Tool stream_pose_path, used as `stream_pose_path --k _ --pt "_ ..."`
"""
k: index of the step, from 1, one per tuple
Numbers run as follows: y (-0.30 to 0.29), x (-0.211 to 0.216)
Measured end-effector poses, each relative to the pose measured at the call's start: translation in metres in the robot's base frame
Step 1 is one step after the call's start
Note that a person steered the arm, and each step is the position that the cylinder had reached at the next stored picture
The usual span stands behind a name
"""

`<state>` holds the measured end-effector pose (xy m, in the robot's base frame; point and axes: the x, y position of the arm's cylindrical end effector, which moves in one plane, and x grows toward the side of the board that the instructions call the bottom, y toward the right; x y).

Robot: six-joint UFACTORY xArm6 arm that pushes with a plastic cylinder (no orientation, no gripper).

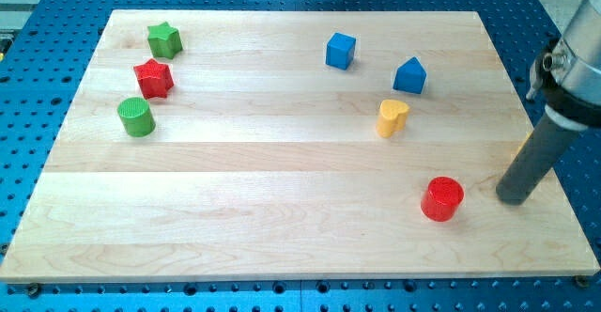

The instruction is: Move the red circle near the green circle

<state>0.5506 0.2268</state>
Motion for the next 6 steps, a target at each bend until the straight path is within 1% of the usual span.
stream_pose_path --k 1,2,3,4,5,6 --pt "-0.084 0.010" --pt "-0.193 -0.006" --pt "-0.281 -0.045" --pt "-0.289 -0.067" --pt "-0.352 -0.082" --pt "-0.329 -0.087"
